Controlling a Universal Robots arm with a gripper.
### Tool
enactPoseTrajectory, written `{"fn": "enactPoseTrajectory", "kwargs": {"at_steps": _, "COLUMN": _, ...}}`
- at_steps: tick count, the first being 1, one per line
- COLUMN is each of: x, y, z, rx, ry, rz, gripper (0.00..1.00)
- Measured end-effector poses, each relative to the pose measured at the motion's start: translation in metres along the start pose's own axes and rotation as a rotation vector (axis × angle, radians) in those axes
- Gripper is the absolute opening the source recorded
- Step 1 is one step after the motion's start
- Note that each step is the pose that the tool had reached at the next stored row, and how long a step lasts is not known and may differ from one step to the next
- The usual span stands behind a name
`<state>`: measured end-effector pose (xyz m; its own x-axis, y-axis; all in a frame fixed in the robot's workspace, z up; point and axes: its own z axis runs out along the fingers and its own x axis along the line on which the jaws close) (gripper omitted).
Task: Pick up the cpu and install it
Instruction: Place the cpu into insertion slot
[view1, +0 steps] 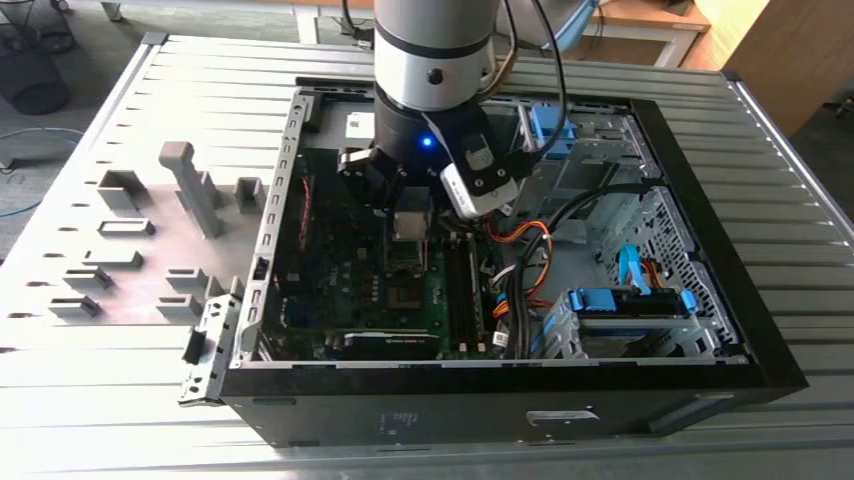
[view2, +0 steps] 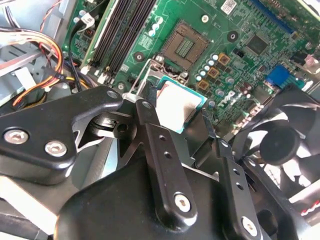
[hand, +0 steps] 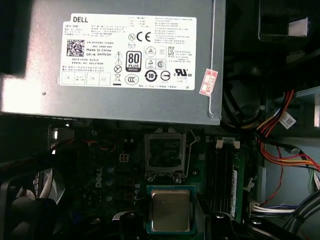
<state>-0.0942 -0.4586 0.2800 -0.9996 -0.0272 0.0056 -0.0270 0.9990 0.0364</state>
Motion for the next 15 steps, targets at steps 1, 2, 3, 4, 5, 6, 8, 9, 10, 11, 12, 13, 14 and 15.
{"fn": "enactPoseTrajectory", "kwargs": {"at_steps": 1, "x": 0.0, "y": -0.0009, "z": 0.001, "rx": 0.0, "ry": 0.0, "rz": 0.0, "gripper": 0.47}}
{"fn": "enactPoseTrajectory", "kwargs": {"at_steps": 2, "x": 0.0001, "y": -0.0018, "z": 0.0023, "rx": -0.0002, "ry": -0.0001, "rz": 0.0, "gripper": 0.47}}
{"fn": "enactPoseTrajectory", "kwargs": {"at_steps": 3, "x": 0.0001, "y": -0.0027, "z": 0.0037, "rx": -0.0002, "ry": -0.0001, "rz": 0.0, "gripper": 0.47}}
{"fn": "enactPoseTrajectory", "kwargs": {"at_steps": 4, "x": 0.0002, "y": -0.0034, "z": 0.0053, "rx": -0.0003, "ry": -0.0001, "rz": 0.0, "gripper": 0.47}}
{"fn": "enactPoseTrajectory", "kwargs": {"at_steps": 5, "x": 0.0002, "y": -0.0041, "z": 0.007, "rx": -0.0002, "ry": -0.0001, "rz": 0.0, "gripper": 0.47}}
{"fn": "enactPoseTrajectory", "kwargs": {"at_steps": 6, "x": 0.0002, "y": -0.0047, "z": 0.0087, "rx": -0.0001, "ry": 0.0, "rz": 0.0, "gripper": 0.47}}
{"fn": "enactPoseTrajectory", "kwargs": {"at_steps": 8, "x": 0.0002, "y": -0.0058, "z": 0.0123, "rx": 0.0, "ry": 0.0004, "rz": 0.0, "gripper": 0.47}}
{"fn": "enactPoseTrajectory", "kwargs": {"at_steps": 9, "x": 0.0002, "y": -0.0064, "z": 0.0142, "rx": -0.0001, "ry": 0.0007, "rz": 0.0, "gripper": 0.47}}
{"fn": "enactPoseTrajectory", "kwargs": {"at_steps": 10, "x": 0.0002, "y": -0.0069, "z": 0.016, "rx": -0.0001, "ry": 0.0011, "rz": 0.0, "gripper": 0.47}}
{"fn": "enactPoseTrajectory", "kwargs": {"at_steps": 11, "x": 0.0003, "y": -0.0073, "z": 0.0178, "rx": -0.0002, "ry": 0.0014, "rz": 0.0, "gripper": 0.47}}
{"fn": "enactPoseTrajectory", "kwargs": {"at_steps": 12, "x": 0.0003, "y": -0.0078, "z": 0.0196, "rx": -0.0001, "ry": 0.0018, "rz": 0.0, "gripper": 0.47}}
{"fn": "enactPoseTrajectory", "kwargs": {"at_steps": 13, "x": 0.0002, "y": -0.0083, "z": 0.0211, "rx": -0.0002, "ry": 0.002, "rz": 0.0, "gripper": 0.47}}
{"fn": "enactPoseTrajectory", "kwargs": {"at_steps": 14, "x": 0.0003, "y": -0.0093, "z": 0.022, "rx": 0.0002, "ry": 0.0023, "rz": 0.0, "gripper": 0.47}}
{"fn": "enactPoseTrajectory", "kwargs": {"at_steps": 15, "x": 0.0004, "y": -0.0101, "z": 0.0228, "rx": 0.0, "ry": 0.0022, "rz": 0.0, "gripper": 0.47}}
